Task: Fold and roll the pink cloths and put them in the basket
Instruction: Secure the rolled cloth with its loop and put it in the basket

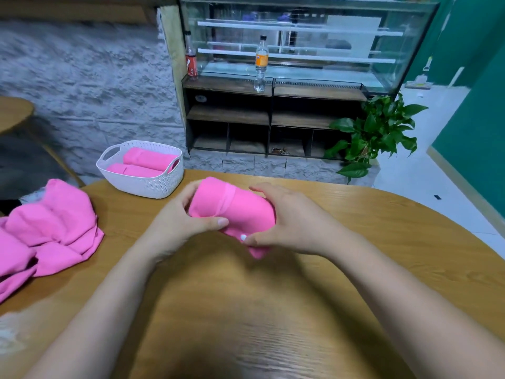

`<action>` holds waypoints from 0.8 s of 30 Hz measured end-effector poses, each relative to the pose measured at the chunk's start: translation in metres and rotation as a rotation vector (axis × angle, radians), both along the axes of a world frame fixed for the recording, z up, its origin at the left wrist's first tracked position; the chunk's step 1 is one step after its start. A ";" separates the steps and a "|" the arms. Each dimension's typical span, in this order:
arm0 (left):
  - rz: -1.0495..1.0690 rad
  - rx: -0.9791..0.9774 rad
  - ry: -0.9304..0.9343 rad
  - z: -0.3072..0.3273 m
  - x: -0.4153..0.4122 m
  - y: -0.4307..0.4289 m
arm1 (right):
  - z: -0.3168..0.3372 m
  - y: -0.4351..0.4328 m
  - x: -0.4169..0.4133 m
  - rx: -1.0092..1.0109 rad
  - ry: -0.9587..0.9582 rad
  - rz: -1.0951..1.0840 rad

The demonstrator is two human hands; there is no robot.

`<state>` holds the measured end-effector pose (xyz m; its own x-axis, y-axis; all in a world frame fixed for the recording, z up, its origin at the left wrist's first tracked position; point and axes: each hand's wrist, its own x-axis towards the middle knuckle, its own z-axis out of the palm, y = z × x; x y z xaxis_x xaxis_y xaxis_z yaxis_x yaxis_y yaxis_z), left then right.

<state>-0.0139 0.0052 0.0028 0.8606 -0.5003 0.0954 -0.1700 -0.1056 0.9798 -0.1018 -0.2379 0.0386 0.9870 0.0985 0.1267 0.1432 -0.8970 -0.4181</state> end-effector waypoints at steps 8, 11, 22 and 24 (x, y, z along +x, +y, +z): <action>0.125 -0.188 0.096 0.002 0.051 0.052 | 0.000 0.031 0.043 0.188 -0.052 0.103; 0.145 -0.241 0.067 0.014 0.078 0.067 | -0.001 0.052 0.074 0.206 -0.127 0.109; 0.381 -0.043 -0.038 0.021 0.207 0.131 | -0.001 0.125 0.227 0.149 -0.256 0.150; 0.453 0.054 -0.078 0.012 0.220 0.143 | -0.005 0.138 0.243 0.097 -0.250 0.157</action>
